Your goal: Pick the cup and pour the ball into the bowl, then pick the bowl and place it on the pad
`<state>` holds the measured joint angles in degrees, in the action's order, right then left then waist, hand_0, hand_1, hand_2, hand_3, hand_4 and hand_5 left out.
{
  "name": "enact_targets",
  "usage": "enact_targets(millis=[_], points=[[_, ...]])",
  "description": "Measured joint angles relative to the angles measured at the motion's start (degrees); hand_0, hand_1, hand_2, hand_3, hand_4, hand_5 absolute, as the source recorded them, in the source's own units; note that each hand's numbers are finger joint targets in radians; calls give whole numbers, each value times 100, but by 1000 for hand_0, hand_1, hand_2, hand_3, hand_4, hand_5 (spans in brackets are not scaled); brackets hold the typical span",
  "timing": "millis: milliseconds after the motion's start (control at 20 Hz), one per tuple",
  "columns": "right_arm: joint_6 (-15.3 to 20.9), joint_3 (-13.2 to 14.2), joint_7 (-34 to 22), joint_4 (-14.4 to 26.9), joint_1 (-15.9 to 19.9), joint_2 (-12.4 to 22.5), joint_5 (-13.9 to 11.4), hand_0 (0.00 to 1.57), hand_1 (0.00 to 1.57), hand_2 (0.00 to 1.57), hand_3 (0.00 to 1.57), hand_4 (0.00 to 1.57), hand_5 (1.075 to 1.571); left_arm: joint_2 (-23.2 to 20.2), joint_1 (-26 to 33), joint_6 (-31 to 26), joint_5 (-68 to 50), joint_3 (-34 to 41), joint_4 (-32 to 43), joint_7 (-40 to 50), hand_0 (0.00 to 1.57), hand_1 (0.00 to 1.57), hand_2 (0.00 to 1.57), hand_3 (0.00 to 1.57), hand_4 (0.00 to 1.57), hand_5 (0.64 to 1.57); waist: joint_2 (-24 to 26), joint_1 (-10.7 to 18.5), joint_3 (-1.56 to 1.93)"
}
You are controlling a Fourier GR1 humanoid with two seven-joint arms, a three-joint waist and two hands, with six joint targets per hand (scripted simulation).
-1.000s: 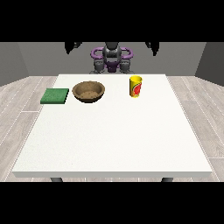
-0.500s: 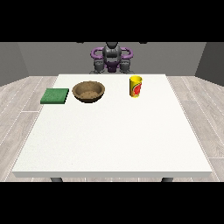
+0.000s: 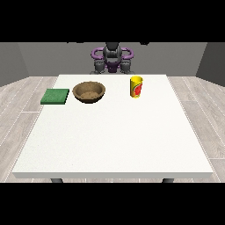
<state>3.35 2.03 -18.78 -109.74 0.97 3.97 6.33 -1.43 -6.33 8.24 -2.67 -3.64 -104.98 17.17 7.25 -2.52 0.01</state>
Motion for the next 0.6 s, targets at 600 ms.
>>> enact_targets(millis=[600], points=[[-602,569,1479,686,445,228,439,0,0,0,0,676,1555,-129,-229,-327,219,497,1765,-2775,0,0,0,0,246,1475,-1720,-206,-3]])
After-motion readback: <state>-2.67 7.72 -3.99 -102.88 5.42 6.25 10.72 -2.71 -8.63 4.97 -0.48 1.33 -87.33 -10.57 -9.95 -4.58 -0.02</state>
